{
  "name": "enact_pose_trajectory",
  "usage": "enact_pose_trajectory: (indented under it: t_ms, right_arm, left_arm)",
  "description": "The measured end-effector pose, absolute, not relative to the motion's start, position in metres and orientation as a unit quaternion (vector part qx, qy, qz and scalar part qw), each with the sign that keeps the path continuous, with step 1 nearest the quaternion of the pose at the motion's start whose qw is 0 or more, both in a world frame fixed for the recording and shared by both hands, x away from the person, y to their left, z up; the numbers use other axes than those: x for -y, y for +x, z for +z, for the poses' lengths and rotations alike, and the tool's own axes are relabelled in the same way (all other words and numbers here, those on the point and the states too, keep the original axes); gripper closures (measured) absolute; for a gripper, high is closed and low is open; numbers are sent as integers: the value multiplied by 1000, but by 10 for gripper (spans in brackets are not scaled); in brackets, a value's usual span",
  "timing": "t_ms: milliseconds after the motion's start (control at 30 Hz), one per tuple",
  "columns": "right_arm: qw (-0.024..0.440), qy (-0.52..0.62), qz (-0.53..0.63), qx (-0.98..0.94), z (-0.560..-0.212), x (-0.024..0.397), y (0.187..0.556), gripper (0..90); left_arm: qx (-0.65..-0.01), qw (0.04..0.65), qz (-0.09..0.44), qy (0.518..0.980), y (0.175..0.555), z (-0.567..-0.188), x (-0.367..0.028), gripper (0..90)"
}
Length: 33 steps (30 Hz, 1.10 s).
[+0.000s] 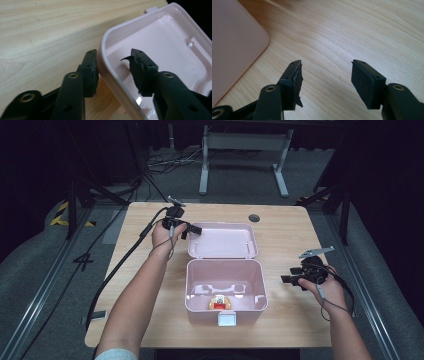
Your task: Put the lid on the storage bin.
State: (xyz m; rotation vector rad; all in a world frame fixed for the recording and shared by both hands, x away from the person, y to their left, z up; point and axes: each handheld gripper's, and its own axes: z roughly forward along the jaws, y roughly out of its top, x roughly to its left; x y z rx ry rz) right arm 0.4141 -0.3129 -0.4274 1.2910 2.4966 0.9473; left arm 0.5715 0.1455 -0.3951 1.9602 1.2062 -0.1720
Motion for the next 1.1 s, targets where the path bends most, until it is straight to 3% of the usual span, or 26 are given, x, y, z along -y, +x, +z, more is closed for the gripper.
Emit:
enact_pose_trajectory:
  t_ms: [267,1100]
  right_arm:
    - [84,432,320,-839,-427,312,414,429]
    - [72,396,352,-845,-410,296,412,458]
  left_arm:
    - [-467,431,-35,771,566,-377,-150,683]
    - [-414,448,75,789,532,-311,-144,741]
